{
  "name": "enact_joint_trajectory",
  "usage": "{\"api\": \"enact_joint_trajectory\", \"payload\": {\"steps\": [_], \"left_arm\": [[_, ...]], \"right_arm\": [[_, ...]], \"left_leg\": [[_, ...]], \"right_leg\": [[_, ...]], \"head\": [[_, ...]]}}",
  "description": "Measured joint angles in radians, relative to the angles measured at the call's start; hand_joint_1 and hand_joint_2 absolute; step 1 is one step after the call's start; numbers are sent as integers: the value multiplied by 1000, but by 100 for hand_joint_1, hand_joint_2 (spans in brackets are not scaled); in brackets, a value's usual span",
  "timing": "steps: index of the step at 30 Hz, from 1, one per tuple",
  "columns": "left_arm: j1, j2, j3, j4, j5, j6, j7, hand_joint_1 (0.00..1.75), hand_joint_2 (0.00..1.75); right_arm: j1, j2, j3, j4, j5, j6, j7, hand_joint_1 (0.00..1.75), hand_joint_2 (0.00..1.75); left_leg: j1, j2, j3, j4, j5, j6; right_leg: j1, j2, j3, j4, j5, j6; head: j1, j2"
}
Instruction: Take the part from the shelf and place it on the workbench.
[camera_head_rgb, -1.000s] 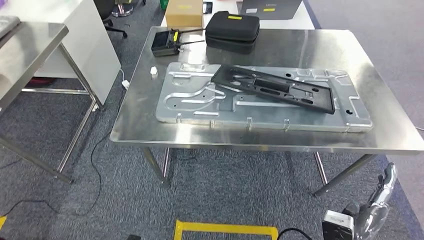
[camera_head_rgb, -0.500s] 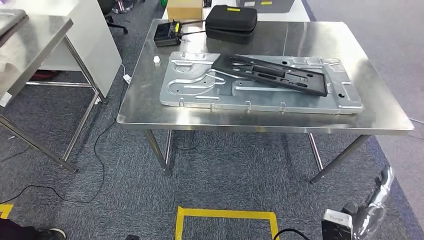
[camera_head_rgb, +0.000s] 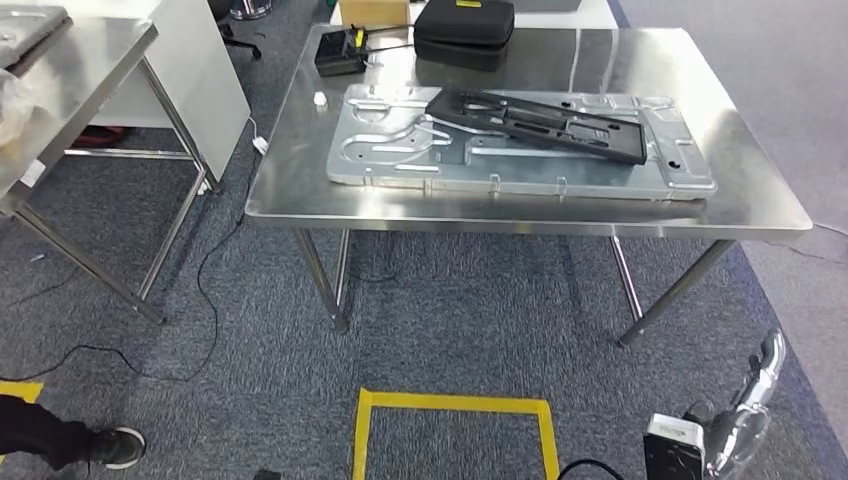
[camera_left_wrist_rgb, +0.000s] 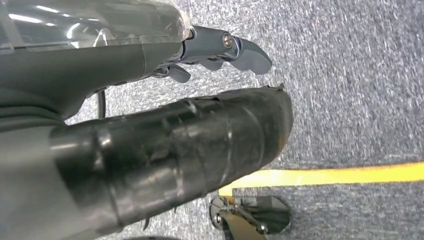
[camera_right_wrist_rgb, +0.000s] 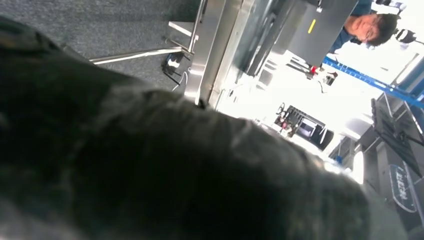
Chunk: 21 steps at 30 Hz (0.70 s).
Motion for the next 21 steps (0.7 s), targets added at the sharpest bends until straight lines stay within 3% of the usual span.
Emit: {"api": "enact_joint_trajectory", "payload": {"steps": [2,4,6,7,8,9,11,13,14,17,19,21], "left_arm": [[2,0,1,0,1,-1,0,0,0],[3,-1,2,0,2,-1,-2,0,0],[3,-1,2,0,4,-1,-5,0,0],[3,-1,2,0,5,-1,-6,0,0],[3,-1,3,0,7,-1,-6,0,0],[3,-1,4,0,8,-2,-6,0,0],[4,-1,5,0,9,-2,-6,0,0],[4,-1,7,0,9,-3,-6,0,0],[3,-1,8,0,9,-3,-6,0,0],[3,0,12,0,10,-3,-6,0,0],[5,0,16,0,10,-3,-6,0,0],[6,1,19,0,10,-3,-6,0,0]], "right_arm": [[-1,0,-6,5,-1,2,2,0,0],[-2,1,-14,11,-5,6,4,0,0],[-2,1,-21,18,-8,13,5,0,0],[-2,1,-23,21,-9,15,5,0,0],[-2,1,-25,24,-9,18,4,0,0],[-2,1,-26,27,-9,19,4,0,0],[-3,2,-29,30,-9,20,3,0,0],[-5,5,-29,30,-8,21,2,0,0],[-7,6,-30,30,-8,22,2,0,0],[-7,11,-32,30,-8,25,1,0,0],[-8,15,-35,30,-9,31,1,0,0],[-7,18,-38,30,-11,37,1,0,0]], "left_leg": [[3,3,-15,-3,17,15],[5,7,-37,-6,37,29],[3,8,-62,-4,56,35],[2,9,-75,-1,65,35],[2,9,-89,2,73,35],[2,9,-102,7,81,34],[1,8,-123,16,92,29],[-1,7,-135,24,102,21],[-2,8,-137,25,107,15],[0,7,-147,31,109,-5],[1,4,-173,91,45,-15],[4,3,-209,210,-46,-21]], "right_leg": [[-2,2,-10,12,-12,11],[-6,6,-40,86,-89,20],[-7,8,-77,215,-178,27],[-7,8,-85,266,-194,29],[-7,8,-79,288,-188,29],[-7,8,-53,270,-162,27],[-6,8,44,143,-114,18],[0,9,129,12,-114,8],[3,9,146,-21,-122,2],[2,8,135,-38,-108,-14],[-4,4,115,-43,-87,-29],[-2,3,91,-40,-70,-35]], "head": [[1,0],[1,0],[2,0],[2,0],[1,0],[1,0],[1,0],[1,0],[1,0],[1,0],[0,0],[-1,0]]}}
